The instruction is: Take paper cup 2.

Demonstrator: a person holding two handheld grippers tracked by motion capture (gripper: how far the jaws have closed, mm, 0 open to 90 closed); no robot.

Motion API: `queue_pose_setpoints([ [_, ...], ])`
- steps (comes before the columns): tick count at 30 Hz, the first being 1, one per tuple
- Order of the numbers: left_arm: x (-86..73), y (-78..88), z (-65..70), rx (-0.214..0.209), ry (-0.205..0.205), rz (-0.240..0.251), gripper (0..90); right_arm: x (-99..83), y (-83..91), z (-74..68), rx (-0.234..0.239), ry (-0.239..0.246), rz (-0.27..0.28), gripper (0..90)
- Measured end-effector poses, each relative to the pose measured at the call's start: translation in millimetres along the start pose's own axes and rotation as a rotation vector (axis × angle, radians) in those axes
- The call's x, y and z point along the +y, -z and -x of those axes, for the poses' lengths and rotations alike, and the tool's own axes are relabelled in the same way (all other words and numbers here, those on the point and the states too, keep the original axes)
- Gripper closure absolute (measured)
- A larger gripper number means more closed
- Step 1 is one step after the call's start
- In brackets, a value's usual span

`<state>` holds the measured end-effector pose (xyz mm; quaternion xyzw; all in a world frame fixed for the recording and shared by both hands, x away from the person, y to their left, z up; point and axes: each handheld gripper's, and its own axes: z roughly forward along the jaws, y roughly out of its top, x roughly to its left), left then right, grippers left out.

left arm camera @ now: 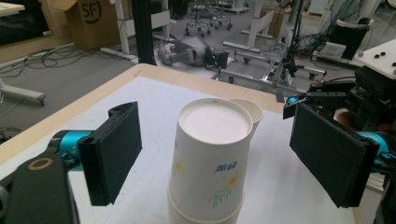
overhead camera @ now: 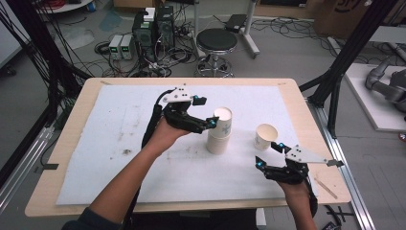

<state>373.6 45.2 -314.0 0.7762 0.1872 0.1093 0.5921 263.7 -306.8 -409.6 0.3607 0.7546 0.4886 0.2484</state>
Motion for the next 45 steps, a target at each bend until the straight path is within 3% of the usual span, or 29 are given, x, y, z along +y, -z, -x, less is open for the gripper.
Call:
queue_pose_setpoints([
  [22,-8.3,-51.5,-1.6,-0.013,0.014,-0.104,17.4,-0.7,0.3,0.5,0.007,-0.006,0.003,20.5],
  [26,-9.8,-53.0,-2.9,-0.015,0.011,-0.113,20.9,-1.1,1.0,1.0,0.007,-0.008,0.002,20.5],
  [32,-10.4,-51.8,-3.8,-0.032,-0.017,-0.125,33.1,-1.4,0.5,1.4,0.007,-0.011,-0.001,20.5],
  [45,1.8,-39.8,-2.9,-0.022,-0.006,-0.059,33.9,-1.4,-1.1,0.2,0.012,-0.007,-0.005,20.5],
])
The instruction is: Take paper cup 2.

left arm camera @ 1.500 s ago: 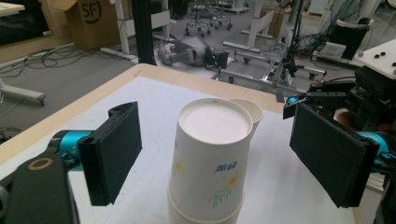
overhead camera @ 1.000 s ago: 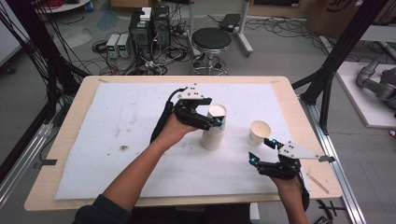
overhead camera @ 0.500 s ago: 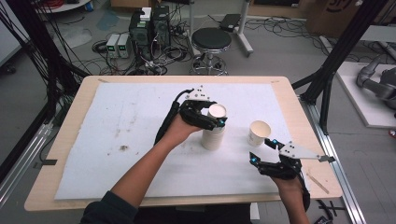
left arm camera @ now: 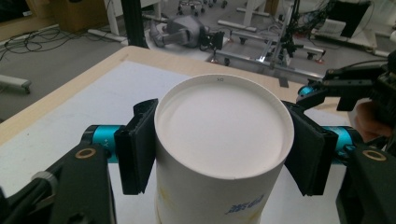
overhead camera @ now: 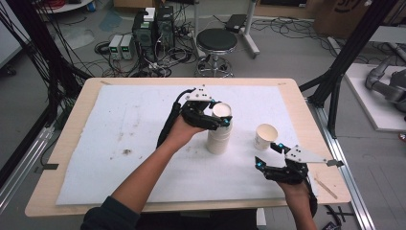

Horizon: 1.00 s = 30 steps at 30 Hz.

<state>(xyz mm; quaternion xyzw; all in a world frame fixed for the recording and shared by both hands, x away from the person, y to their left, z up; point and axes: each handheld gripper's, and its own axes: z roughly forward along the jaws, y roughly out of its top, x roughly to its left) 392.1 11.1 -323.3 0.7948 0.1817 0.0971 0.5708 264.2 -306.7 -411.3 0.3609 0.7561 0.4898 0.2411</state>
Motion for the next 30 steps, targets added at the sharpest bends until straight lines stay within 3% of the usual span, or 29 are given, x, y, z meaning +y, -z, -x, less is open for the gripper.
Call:
queue_pose_setpoints([
  [9,27.6,24.8,6.4,-0.013,-0.016,0.094,34.9,-0.2,-1.1,-0.8,-0.001,0.002,-0.001,20.5],
  [17,42.5,53.4,9.7,-0.018,-0.022,0.172,35.3,0.2,-1.9,-2.9,0.005,0.003,-0.005,20.5],
  [23,38.9,78.4,4.5,0.001,-0.017,0.198,35.3,-0.1,-2.5,-4.2,0.016,-0.003,0.003,20.5],
  [30,16.8,109.5,-1.7,0.036,0.011,0.225,35.2,-0.2,-5.6,-6.4,0.035,-0.001,0.010,20.5],
])
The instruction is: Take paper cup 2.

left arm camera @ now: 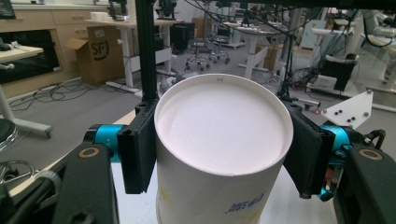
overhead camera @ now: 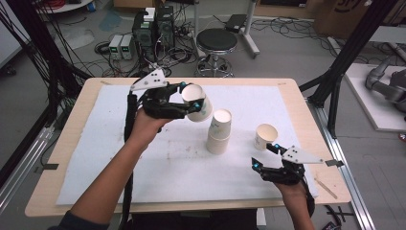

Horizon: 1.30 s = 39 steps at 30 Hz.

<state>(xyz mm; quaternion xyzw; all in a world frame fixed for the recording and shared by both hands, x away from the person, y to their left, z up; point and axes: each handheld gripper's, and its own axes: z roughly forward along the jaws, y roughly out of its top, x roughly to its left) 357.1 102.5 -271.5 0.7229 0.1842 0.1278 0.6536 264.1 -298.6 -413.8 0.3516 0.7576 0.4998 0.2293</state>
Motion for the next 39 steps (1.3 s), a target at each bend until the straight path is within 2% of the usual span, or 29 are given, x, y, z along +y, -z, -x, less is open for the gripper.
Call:
queue_pose_setpoints([
  [5,-18.8,20.4,0.5,0.035,-0.004,-0.010,35.2,0.5,-1.8,-2.1,0.013,0.012,0.001,20.5],
  [12,-55.1,49.2,3.5,0.082,0.016,-0.002,35.2,0.4,-4.4,-4.4,0.028,0.018,-0.007,20.5],
  [14,-65.1,56.1,4.2,0.096,0.016,-0.015,35.1,0.2,-5.6,-5.2,0.035,0.019,-0.011,20.5],
  [20,-92.9,72.1,4.3,0.117,0.047,-0.019,35.1,0.1,-9.0,-6.5,0.043,0.020,-0.020,20.5],
  [23,-104.5,76.1,5.7,0.125,0.040,-0.038,35.0,0.1,-10.8,-6.4,0.048,0.026,-0.026,20.5],
  [27,-120.4,80.7,7.5,0.135,0.069,-0.049,35.0,1.0,-14.2,-6.1,0.062,0.030,-0.024,20.5],
  [33,-131.0,83.6,5.3,0.133,0.096,-0.049,34.9,1.2,-18.7,-5.5,0.071,0.029,-0.030,20.5],
  [39,-131.2,84.9,7.4,0.125,0.098,-0.044,34.8,-0.5,-17.5,-7.4,0.079,0.028,-0.037,20.5],
])
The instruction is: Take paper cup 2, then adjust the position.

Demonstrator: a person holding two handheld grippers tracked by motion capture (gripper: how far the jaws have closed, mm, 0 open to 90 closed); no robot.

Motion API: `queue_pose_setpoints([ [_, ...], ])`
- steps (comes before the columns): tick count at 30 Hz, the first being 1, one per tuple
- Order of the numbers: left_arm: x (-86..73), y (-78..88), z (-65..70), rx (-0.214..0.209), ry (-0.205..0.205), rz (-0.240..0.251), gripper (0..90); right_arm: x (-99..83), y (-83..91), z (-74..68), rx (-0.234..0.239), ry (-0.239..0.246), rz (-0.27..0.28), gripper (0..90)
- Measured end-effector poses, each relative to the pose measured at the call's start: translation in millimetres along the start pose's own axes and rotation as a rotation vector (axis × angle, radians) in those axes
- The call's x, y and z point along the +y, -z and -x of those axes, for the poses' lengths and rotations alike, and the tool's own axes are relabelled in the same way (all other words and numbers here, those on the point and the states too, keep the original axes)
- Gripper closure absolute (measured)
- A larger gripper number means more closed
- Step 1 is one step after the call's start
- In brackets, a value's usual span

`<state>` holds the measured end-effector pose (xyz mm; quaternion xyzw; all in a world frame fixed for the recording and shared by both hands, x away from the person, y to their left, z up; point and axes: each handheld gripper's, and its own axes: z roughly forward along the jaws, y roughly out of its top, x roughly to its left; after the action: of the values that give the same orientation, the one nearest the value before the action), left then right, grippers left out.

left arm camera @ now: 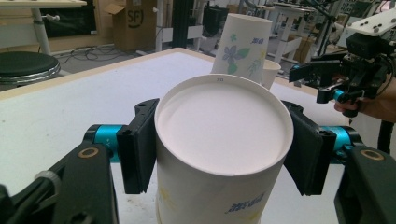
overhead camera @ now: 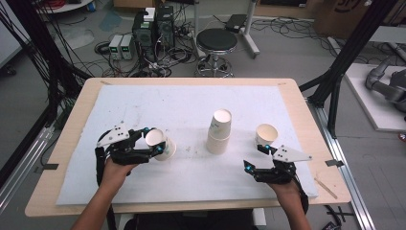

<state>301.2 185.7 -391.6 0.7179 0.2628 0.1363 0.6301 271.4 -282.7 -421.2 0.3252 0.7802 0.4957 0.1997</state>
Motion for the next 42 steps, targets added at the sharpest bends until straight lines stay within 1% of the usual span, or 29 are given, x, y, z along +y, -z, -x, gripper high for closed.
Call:
queue_pose_setpoints([
  [6,1.3,-2.0,3.4,-0.016,-0.003,0.005,34.7,2.0,1.6,-2.7,0.015,0.010,0.010,20.5],
  [8,0.9,-2.9,4.9,-0.023,-0.001,0.002,34.7,2.4,1.2,-3.7,0.028,0.005,0.008,20.5],
  [10,0.4,-4.0,6.2,-0.029,-0.001,-0.002,34.7,2.9,0.1,-4.5,0.041,0.010,0.006,20.5],
  [15,0.5,-6.1,6.9,-0.038,0.002,-0.001,34.6,3.2,-4.1,-9.3,0.078,0.018,-0.017,20.4],
  [17,-0.2,-7.3,8.5,-0.046,0.012,0.000,34.6,3.8,-4.5,-11.0,0.082,0.026,-0.018,20.5],
  [20,-0.7,-8.3,11.3,-0.054,0.016,-0.013,34.4,6.3,-4.0,-13.7,0.099,0.028,-0.010,20.4],
  [21,-1.0,-8.4,12.6,-0.055,0.018,-0.016,34.5,6.7,-4.2,-14.1,0.106,0.036,-0.007,20.4],
  [23,-2.2,-8.5,15.8,-0.058,0.025,-0.015,34.4,7.2,-4.5,-17.4,0.128,0.034,-0.011,20.4],
  [25,-2.5,-8.6,19.5,-0.061,0.029,-0.015,34.5,7.5,-4.9,-21.5,0.149,0.048,-0.016,20.4],
  [27,-1.5,-8.1,23.5,-0.065,0.021,-0.017,34.4,8.5,-5.6,-25.1,0.183,0.055,-0.015,20.5],
  [29,-0.1,-7.8,26.7,-0.069,0.015,-0.016,34.4,10.1,-7.3,-28.6,0.203,0.063,-0.013,20.5],
  [34,2.8,-9.5,30.2,-0.082,0.012,-0.013,34.4,12.1,-11.8,-33.2,0.220,0.081,-0.012,20.5],
  [39,2.6,-14.2,32.9,-0.114,0.013,-0.022,34.4,13.8,-14.2,-36.7,0.239,0.078,-0.006,20.5],
  [42,2.4,-16.8,34.9,-0.132,0.006,-0.026,34.4,15.1,-16.1,-38.3,0.252,0.082,-0.002,20.5],
])
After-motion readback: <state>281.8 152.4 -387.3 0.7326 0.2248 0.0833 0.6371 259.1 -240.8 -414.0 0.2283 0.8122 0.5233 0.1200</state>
